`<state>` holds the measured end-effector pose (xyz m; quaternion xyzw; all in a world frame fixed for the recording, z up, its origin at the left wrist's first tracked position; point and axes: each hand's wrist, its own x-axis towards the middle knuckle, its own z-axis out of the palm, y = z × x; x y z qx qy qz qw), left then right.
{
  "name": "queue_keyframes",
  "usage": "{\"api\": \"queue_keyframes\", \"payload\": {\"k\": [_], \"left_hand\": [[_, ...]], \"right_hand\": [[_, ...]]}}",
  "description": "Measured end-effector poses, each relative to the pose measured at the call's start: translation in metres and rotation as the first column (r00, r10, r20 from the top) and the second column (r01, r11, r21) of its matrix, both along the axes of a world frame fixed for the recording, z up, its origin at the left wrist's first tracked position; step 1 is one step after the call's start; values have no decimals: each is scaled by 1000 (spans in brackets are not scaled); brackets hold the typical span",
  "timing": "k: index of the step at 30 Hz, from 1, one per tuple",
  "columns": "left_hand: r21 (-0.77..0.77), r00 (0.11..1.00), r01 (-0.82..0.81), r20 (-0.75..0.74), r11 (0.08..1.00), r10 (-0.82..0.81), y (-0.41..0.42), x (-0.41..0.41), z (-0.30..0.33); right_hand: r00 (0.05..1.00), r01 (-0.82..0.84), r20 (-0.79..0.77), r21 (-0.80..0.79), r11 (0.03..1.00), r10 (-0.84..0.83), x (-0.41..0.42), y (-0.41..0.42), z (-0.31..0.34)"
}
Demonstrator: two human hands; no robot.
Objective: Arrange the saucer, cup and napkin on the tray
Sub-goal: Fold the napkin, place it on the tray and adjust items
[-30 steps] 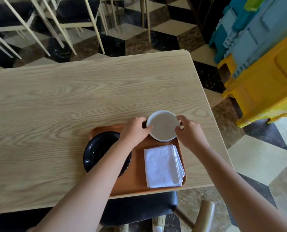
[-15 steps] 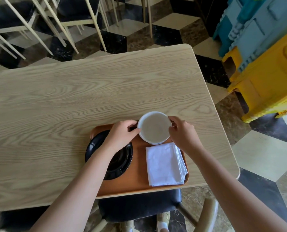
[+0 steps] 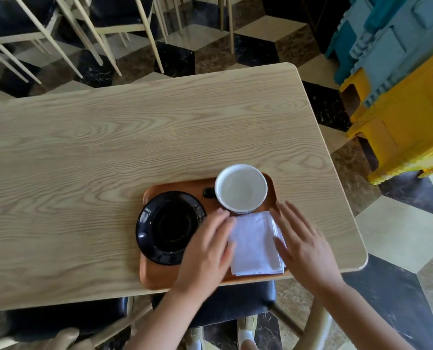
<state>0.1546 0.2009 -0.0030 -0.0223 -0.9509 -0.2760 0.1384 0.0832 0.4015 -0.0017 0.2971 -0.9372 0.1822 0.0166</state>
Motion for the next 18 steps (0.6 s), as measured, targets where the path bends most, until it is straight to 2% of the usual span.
{"api": "queue_keyframes", "payload": {"k": [3, 7, 18], "left_hand": [[-164, 973, 182, 174, 969, -154, 27, 24, -28], [-201, 931, 174, 353, 964, -95, 40, 25, -40], [-270, 924, 160, 380, 950, -47, 27, 37, -37]], "right_hand": [[991, -122, 86, 222, 967, 105, 24, 10, -19], [986, -116, 147, 247, 962, 81, 34, 8, -31], [993, -79, 103, 256, 964, 54, 47, -13, -32]]}}
